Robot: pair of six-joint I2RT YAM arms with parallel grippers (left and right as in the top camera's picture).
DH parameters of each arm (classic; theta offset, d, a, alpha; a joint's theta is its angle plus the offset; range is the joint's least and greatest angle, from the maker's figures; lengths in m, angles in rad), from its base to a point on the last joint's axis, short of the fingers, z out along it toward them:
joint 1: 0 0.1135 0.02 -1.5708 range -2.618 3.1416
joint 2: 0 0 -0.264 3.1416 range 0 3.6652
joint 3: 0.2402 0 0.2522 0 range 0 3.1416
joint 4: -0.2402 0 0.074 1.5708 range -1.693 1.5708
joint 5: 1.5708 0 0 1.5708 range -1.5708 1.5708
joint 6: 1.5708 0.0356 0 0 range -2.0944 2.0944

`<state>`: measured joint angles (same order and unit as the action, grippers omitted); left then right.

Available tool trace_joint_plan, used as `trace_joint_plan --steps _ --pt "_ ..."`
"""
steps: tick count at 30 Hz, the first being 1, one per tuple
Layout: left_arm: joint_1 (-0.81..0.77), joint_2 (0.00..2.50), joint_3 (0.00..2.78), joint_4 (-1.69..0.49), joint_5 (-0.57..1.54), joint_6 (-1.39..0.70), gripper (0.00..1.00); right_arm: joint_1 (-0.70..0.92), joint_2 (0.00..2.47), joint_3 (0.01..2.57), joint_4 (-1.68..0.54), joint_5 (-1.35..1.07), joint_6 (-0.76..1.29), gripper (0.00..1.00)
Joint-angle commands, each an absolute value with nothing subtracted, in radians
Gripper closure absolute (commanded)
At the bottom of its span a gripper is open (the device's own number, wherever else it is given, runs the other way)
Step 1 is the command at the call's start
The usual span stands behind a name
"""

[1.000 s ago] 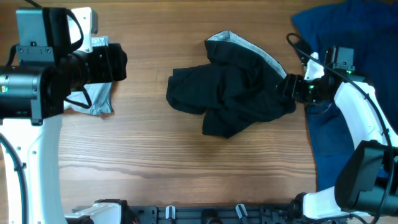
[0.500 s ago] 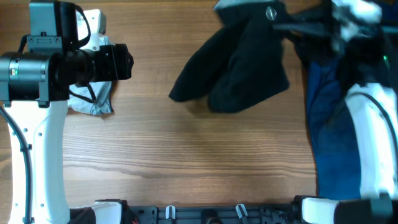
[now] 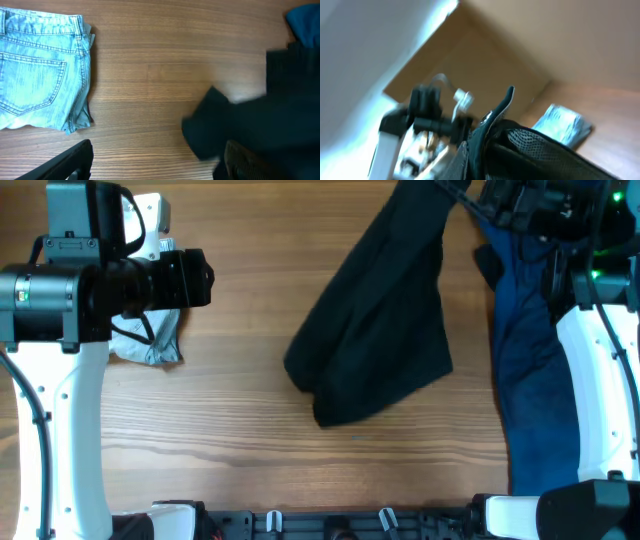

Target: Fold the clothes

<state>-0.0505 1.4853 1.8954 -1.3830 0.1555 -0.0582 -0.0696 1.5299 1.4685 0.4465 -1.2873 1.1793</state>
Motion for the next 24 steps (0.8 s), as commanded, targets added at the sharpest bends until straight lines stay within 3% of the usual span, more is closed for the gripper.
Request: trace_joint_plan --steps 1,5,9,13,17,19,22,24 --pt "-0.048 1.486 1.909 -1.378 0.168 -0.060 0.16 -0.068 1.497 1.501 0.302 -1.017 1.089 0.95" --pt "-0.048 1.486 1.909 -1.377 0.168 -0.060 0.16 -0.042 1.501 1.502 -0.125 -0.549 1.053 0.91" --pt "-0.048 1.486 1.909 -1.385 0.168 -0.060 0.16 -0.024 1.509 1.502 -0.500 -0.138 0.580 0.95" --pt "-0.048 1.486 1.909 -1.382 0.168 -0.060 0.15 0.000 1.501 1.534 -0.818 0.228 0.316 0.94" --pt "-0.048 1.486 1.909 -1.377 0.168 -0.060 0.15 -0.006 1.499 1.767 -1.051 0.403 0.257 0.96" --pt "-0.048 1.486 1.909 -1.377 0.168 -0.060 0.15 -0.032 1.499 2.007 -1.120 0.437 0.222 0.95" --pt "-0.048 1.486 1.909 -1.377 0.168 -0.060 0.15 -0.059 1.499 2.313 -1.074 0.414 0.147 0.94" --pt "-0.048 1.486 1.909 -1.377 0.168 -0.060 0.15 -0.059 1.499 2.434 -1.017 0.276 0.100 0.94"
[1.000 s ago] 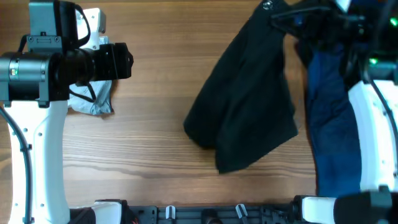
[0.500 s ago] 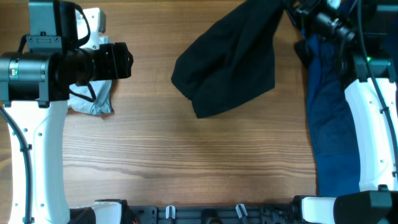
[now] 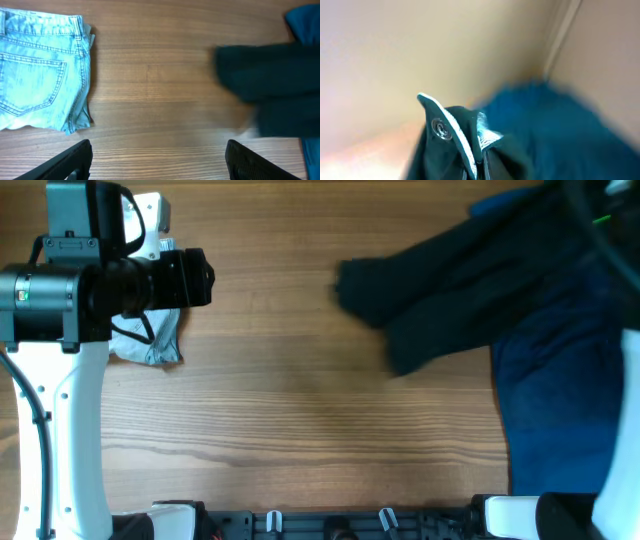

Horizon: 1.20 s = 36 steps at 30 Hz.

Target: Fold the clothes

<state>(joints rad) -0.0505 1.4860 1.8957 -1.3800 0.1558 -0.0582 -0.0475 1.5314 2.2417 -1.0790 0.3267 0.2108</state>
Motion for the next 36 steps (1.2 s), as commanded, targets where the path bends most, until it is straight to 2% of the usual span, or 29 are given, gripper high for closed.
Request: trace_joint_plan --steps 1,5,9,12,15,19,20,21,24,25,31,36 --pt "-0.048 1.486 1.909 -1.377 0.168 -0.060 0.15 -0.058 1.499 2.463 -0.989 0.149 0.092 0.94" --pt "-0.048 1.486 1.909 -1.378 0.168 -0.060 0.15 -0.028 1.551 2.459 -0.982 -0.186 0.081 0.95" --pt "-0.048 1.486 1.909 -1.389 0.167 -0.060 0.15 0.109 1.687 2.459 -1.079 -0.235 0.078 0.95" --pt "-0.048 1.486 1.909 -1.399 0.167 -0.060 0.15 0.272 1.816 2.459 -1.149 -0.265 0.052 0.81" --pt "-0.048 1.486 1.909 -1.400 0.167 -0.060 0.14 0.466 1.912 2.459 -1.197 -0.255 -0.092 0.59" --pt "-0.048 1.486 1.909 -1.400 0.167 -0.060 0.13 0.576 1.922 2.459 -1.206 0.063 -0.069 0.51" --pt "-0.048 1.486 1.909 -1.400 0.167 -0.060 0.12 0.569 1.920 2.459 -1.213 0.139 -0.014 0.42" --pt "-0.048 1.486 1.909 -1.400 0.167 -0.060 0.11 0.553 1.920 2.459 -1.219 0.148 0.005 0.37" --pt "-0.050 1.486 1.909 -1.400 0.168 -0.060 0.11 0.471 1.921 2.459 -1.272 0.126 0.076 0.32" --pt "-0.055 1.488 1.909 -1.401 0.168 -0.060 0.11 0.435 1.921 2.459 -1.301 0.115 0.100 0.28" --pt "-0.168 1.541 1.872 -1.450 0.210 -0.062 0.13 0.262 1.918 2.459 -1.406 -0.029 0.159 0.27" --pt "-0.280 1.629 1.647 -1.384 0.235 -0.166 0.11 0.186 1.880 2.459 -1.415 -0.083 0.156 0.26"
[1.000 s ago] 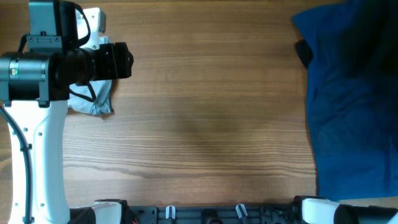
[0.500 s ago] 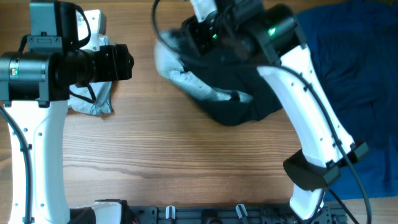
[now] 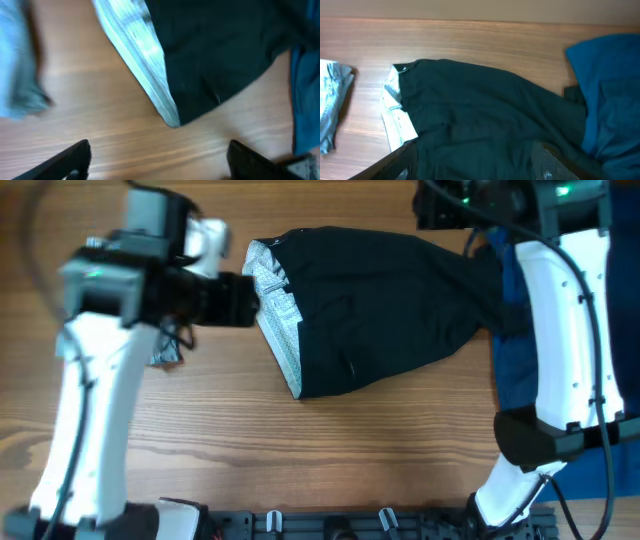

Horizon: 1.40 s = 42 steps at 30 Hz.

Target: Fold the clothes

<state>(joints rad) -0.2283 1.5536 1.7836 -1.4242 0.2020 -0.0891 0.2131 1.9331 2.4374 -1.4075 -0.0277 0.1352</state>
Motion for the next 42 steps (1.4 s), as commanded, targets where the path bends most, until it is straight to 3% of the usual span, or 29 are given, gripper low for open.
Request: trace_joint_plan --steps 1,5,9,14,15,17,18,19,23,27,29,34,36,42 --pt "-0.293 1.654 1.584 -1.337 0.236 -0.189 0.10 0.181 1.875 2.459 -1.419 -0.083 0.155 0.25" --pt "-0.309 1.757 1.391 -1.198 0.356 -0.157 0.10 0.182 1.872 2.459 -1.437 -0.083 0.131 0.23" --pt "-0.360 1.864 1.247 -1.087 0.643 0.096 0.15 0.182 1.872 2.459 -1.436 -0.083 0.131 0.22" --pt "-0.463 1.889 1.179 -0.927 0.646 0.133 0.23 0.182 1.872 2.459 -1.436 -0.083 0.130 0.21" --pt "-0.483 1.889 1.179 -0.907 0.645 0.157 0.31 0.182 1.872 2.459 -1.437 -0.083 0.131 0.21" --pt "-0.527 1.889 1.179 -0.883 0.616 0.162 0.68 0.182 1.872 2.459 -1.438 -0.078 0.130 0.21" --pt "-0.537 1.888 1.179 -0.888 0.607 0.162 0.91 0.182 1.872 2.459 -1.438 -0.073 0.130 0.20" --pt "-0.543 1.881 1.182 -0.909 0.605 0.161 0.96 0.182 1.872 2.459 -1.438 -0.064 0.131 0.20" --pt "-0.497 1.774 1.262 -1.109 0.572 0.153 0.96 0.179 1.877 2.459 -1.443 -0.008 0.135 0.16" --pt "-0.336 1.556 1.338 -1.289 0.318 0.054 0.96 0.138 1.908 2.452 -1.473 0.010 0.159 0.16" --pt "-0.246 1.466 1.338 -1.302 0.236 -0.003 0.96 0.104 1.929 2.440 -1.499 -0.007 0.160 0.16" --pt "-0.060 1.305 1.338 -1.299 0.263 -0.012 0.96 0.068 2.030 2.366 -1.580 -0.128 0.071 0.18" --pt "-0.040 1.287 1.338 -1.295 0.263 -0.012 0.96 0.070 2.067 2.291 -1.579 -0.187 0.027 0.22" --pt "-0.040 1.283 1.338 -1.291 0.242 -0.013 0.96 0.071 2.108 1.979 -1.500 -0.193 0.001 0.24"
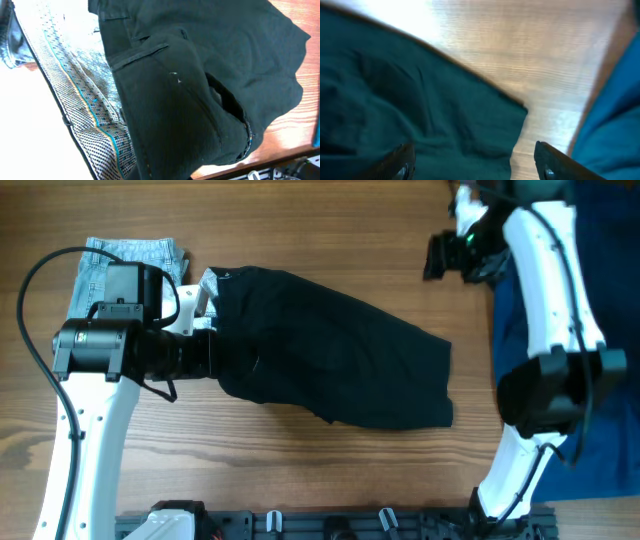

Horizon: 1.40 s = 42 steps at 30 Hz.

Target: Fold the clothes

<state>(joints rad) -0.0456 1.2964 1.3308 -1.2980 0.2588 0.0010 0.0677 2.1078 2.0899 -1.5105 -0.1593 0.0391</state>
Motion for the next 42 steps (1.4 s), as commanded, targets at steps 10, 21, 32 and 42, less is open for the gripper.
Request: trace_joint_plan --steps 10,21,32,42 --pt "-0.040 1.283 1.338 -1.299 0.242 -0.013 0.96 0.070 1.900 1.775 -1.543 -0.337 -0.025 0.27" --pt "-0.040 1.283 1.338 -1.413 0.261 -0.053 0.96 0.070 1.444 1.380 -1.317 -0.210 0.223 0.09" --pt "-0.013 1.283 1.338 -1.559 0.258 -0.203 0.96 0.030 1.613 0.894 -0.892 -0.280 0.299 0.14" --pt "-0.013 1.283 1.338 -1.544 0.253 -0.203 0.96 0.024 1.639 0.879 -0.787 -0.671 0.134 0.95"
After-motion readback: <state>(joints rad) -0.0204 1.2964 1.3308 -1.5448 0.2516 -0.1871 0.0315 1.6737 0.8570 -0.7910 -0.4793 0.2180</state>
